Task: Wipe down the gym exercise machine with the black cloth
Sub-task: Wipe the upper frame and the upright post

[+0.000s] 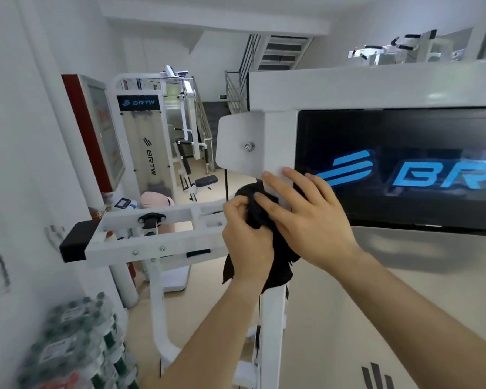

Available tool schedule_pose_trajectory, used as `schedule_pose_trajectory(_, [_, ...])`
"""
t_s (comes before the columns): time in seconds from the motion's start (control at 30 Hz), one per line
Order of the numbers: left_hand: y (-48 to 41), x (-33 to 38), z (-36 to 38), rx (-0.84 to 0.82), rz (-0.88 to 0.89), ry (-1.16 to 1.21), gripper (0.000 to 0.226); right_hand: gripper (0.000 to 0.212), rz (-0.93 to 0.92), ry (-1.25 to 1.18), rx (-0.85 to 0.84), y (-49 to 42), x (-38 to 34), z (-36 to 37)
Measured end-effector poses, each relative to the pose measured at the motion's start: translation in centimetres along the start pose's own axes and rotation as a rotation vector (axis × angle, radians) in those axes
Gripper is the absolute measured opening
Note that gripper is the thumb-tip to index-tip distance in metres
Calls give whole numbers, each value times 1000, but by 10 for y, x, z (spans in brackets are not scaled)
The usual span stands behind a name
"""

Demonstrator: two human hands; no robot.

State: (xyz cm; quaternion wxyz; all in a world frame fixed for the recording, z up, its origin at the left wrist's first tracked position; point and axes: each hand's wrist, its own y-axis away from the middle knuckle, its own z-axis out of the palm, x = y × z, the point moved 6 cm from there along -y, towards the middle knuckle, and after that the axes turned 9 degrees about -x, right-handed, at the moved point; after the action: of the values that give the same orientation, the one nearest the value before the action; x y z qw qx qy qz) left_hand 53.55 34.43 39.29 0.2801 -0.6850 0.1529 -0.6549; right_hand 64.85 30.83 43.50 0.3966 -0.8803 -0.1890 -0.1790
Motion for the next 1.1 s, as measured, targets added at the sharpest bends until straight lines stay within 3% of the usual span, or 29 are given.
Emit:
schedule_pose_trajectory(0.1, [1,5,-7,-25,73,83,46,42,-13,55,15,3,5,0])
schedule_pose_trajectory(0.27, [2,6,-2,-100,237,7,44,44,11,80,19,11,8,4])
schedule_pose_trajectory(0.4, [-4,-2,24,-115,219,-48,51,32,123,28,94,28,11,-3])
schedule_pose_trajectory(0.57, [2,-13,52,-33,141,-131,59,35,253,-33,180,55,22,-10])
schedule_pose_trajectory(0.83, [25,-31,45,-42,73,-65,47,37,263,-20,46,85,12,12])
schedule_pose_trajectory(0.97, [-8,17,48,16,241,-99,50,37,280,-27,89,80,12,8])
schedule_pose_trajectory(1.1, [16,-28,50,-50,124,-149,52,34,275,-49,162,88,6,2])
